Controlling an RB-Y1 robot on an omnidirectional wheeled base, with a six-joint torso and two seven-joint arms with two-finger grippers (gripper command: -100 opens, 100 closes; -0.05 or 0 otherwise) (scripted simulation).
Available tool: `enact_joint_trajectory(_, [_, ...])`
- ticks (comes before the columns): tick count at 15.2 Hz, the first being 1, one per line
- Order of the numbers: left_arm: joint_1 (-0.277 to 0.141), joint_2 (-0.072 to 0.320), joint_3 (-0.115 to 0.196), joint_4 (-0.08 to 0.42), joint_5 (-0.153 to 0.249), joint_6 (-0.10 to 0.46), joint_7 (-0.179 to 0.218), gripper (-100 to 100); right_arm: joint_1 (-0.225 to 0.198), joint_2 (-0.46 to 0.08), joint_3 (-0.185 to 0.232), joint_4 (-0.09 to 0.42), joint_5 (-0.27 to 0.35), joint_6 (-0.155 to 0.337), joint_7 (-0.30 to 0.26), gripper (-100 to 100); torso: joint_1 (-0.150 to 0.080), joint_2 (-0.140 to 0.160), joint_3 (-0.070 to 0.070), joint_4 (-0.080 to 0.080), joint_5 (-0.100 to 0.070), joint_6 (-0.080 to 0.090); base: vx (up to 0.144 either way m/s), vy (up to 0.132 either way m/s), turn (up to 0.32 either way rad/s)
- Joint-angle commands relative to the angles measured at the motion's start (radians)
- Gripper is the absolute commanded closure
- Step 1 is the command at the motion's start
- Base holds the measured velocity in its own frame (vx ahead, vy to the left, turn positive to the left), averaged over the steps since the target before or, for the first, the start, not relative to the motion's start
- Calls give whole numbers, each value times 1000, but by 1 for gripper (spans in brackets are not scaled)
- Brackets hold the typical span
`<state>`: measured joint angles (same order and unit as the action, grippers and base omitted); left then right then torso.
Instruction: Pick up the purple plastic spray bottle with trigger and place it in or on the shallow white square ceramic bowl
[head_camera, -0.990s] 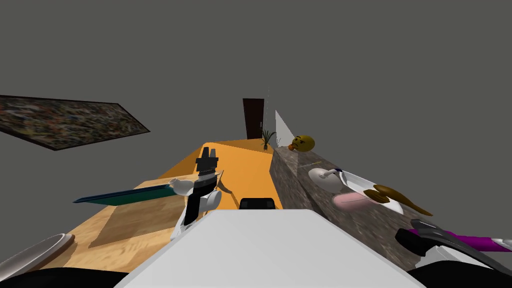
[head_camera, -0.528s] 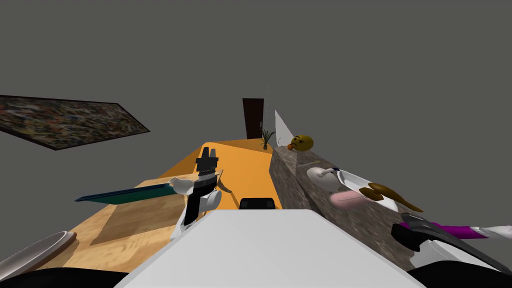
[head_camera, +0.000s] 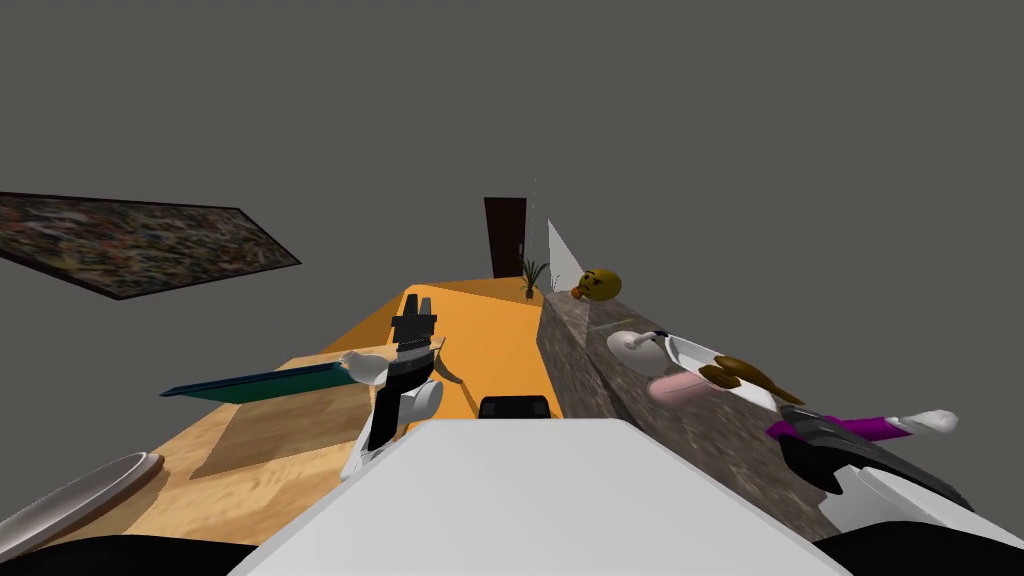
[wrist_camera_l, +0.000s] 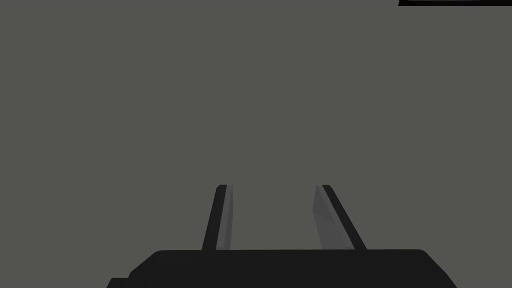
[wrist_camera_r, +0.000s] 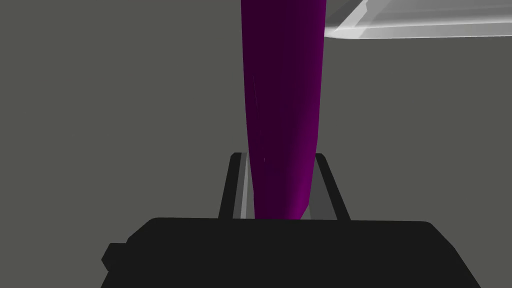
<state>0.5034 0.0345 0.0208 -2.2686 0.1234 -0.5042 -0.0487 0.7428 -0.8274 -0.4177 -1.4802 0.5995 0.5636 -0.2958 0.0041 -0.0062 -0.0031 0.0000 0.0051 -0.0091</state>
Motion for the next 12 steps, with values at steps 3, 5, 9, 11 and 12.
enact_joint_trajectory(3, [0, 0, 0, 0, 0, 0, 0, 0, -31, -23, -9, 16, 7, -86, 28, 100, 0, -3, -1, 0, 1, -5, -46, -45, 16])
enact_joint_trajectory(5, [0, 0, 0, 0, 0, 0, 0, 0, -43, -32, -13, 27, 11, -116, 37, 100, 0, -7, -3, 0, 2, -9, -35, -41, 23])
enact_joint_trajectory(9, [0, 0, 0, 0, 0, 0, 0, 0, -67, -50, -21, 49, 17, -177, 56, 100, 3, -14, -7, 0, 5, -18, -39, -34, 17])
enact_joint_trajectory(11, [0, 0, 0, 0, 0, 0, 0, 0, -67, -50, -21, 49, 17, -190, 56, 100, 3, -17, -8, 0, 6, -23, -32, -33, 22])
enact_joint_trajectory(12, [0, 0, 0, 0, 0, 0, 0, 0, -80, -60, -24, 60, 21, -226, 66, 100, 4, -19, -9, 0, 6, -24, -25, -28, 7])
